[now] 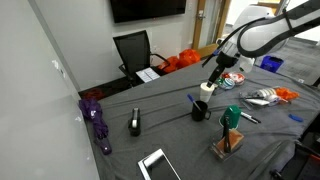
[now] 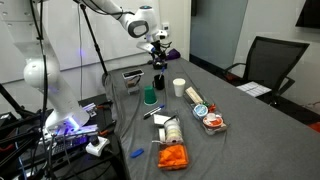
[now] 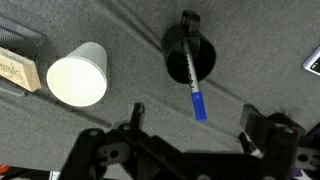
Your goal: Remove the blue marker from the black mug.
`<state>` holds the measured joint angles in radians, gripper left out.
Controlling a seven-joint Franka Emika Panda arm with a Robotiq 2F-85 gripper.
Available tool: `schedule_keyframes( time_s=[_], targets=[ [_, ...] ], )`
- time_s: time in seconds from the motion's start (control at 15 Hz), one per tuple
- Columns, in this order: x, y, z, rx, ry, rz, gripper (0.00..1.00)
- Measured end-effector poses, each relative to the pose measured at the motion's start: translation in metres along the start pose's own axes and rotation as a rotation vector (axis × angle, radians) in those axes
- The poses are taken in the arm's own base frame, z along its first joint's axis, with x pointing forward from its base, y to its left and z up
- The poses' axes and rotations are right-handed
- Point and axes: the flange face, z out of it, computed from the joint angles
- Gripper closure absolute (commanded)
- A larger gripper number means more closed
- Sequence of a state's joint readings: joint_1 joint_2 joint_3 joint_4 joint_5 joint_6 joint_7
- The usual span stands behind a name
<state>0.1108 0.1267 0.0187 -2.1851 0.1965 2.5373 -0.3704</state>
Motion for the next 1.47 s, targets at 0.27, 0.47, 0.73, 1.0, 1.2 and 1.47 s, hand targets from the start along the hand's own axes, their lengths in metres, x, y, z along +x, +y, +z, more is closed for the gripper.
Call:
schedule_keyframes(
  time_s=[0.27,0.47,0.73,1.0,1.2,1.47],
  targets=[
    [0.004,-0.018,0.015,-0.031,-0.031,0.016,0.00],
    [0.012,-0.036,0.035,-0.056,-0.055,0.019,0.00],
    [0.028,-0.048,0.060,-0.080,-0.069,0.001,0.00],
    [0.045,-0.052,0.082,-0.094,-0.075,-0.009,0.00],
    [0.055,-0.056,0.097,-0.098,-0.077,-0.012,0.00],
    [0.063,-0.060,0.112,-0.102,-0.080,-0.020,0.00]
  ],
)
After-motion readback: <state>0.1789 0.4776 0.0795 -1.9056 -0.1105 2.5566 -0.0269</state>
